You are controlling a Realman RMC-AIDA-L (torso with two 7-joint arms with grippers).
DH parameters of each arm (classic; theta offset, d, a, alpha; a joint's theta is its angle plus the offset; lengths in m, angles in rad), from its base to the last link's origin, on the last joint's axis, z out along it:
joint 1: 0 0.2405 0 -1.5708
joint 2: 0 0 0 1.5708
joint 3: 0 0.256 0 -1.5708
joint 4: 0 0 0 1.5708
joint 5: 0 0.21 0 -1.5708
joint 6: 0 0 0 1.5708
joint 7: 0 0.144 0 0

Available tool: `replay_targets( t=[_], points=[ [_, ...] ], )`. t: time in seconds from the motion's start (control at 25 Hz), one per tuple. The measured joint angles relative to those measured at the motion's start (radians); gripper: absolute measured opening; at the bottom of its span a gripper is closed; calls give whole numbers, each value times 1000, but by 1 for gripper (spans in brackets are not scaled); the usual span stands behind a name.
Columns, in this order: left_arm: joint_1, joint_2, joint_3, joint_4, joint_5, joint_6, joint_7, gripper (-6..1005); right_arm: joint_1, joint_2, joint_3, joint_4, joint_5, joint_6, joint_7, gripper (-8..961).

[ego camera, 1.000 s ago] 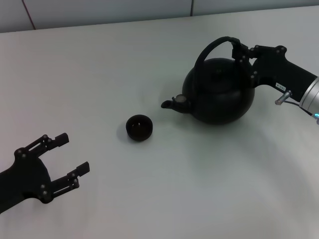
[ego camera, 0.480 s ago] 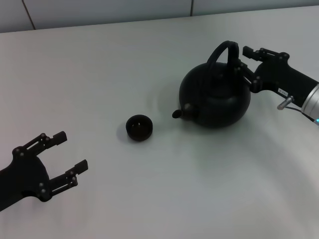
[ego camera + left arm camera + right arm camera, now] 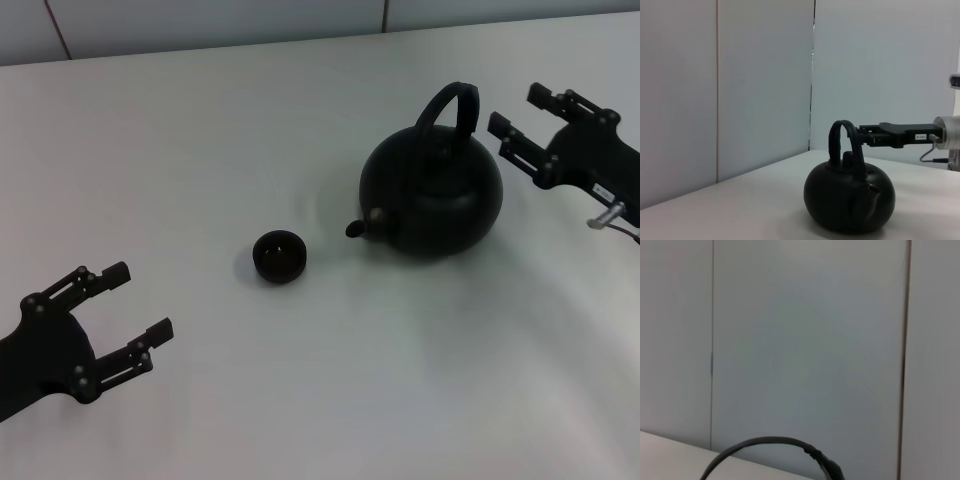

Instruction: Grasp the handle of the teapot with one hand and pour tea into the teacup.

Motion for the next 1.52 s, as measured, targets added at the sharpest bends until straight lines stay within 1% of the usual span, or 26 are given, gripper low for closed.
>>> replay_targets(
  t=[0.12, 0.32, 0.48, 0.56, 0.64, 0.68, 0.8, 0.92, 0.96, 1.04, 1.12, 1.2, 1.32, 1.52],
  points=[
    [-2, 0, 0, 0, 0, 0, 2, 801, -36, 0, 2, 2, 21, -42, 0, 620],
    [-5, 0, 0, -2, 0, 0, 1, 801, -134, 0, 9, 8, 75, -150, 0, 619],
    [-9, 0, 0, -2, 0, 0, 0, 801, -175, -2, 7, 6, 86, -200, 26, 618],
    [-15, 2, 0, -1, 0, 1, -3, 801, -188, -8, -14, -21, 59, -247, 87, 618],
    [-18, 6, 0, 2, 0, 7, -9, 801, -199, -15, -35, -79, -12, -297, 170, 619],
    [-22, 9, 1, 3, 1, 10, -19, 801, -203, -19, -40, -125, -73, -329, 224, 619],
    [-43, 30, 8, 7, 11, 19, -64, 801, -197, -25, -42, -253, -250, -407, 346, 620],
    [-76, 58, 15, 8, 32, 29, -128, 801, -162, -27, -42, -381, -431, -459, 459, 620],
    [-92, 70, 19, 9, 45, 34, -156, 801, -151, -27, -42, -402, -460, -465, 475, 620],
    [-116, 88, 23, 21, 78, 45, -205, 801, -125, -27, -42, -440, -527, -472, 505, 620],
    [-139, 101, 23, 55, 139, 59, -281, 801, -101, -28, -43, -470, -578, -474, 520, 619],
    [-160, 110, 23, 93, 211, 72, -358, 801, -88, -28, -43, -492, -608, -476, 525, 619],
    [-184, 114, 23, 117, 281, 79, -407, 801, -76, -19, -43, -530, -638, -476, 527, 619],
    [-201, 113, 19, 127, 314, 89, -428, 801, -60, -15, -43, -542, -665, -476, 528, 619]
  ],
)
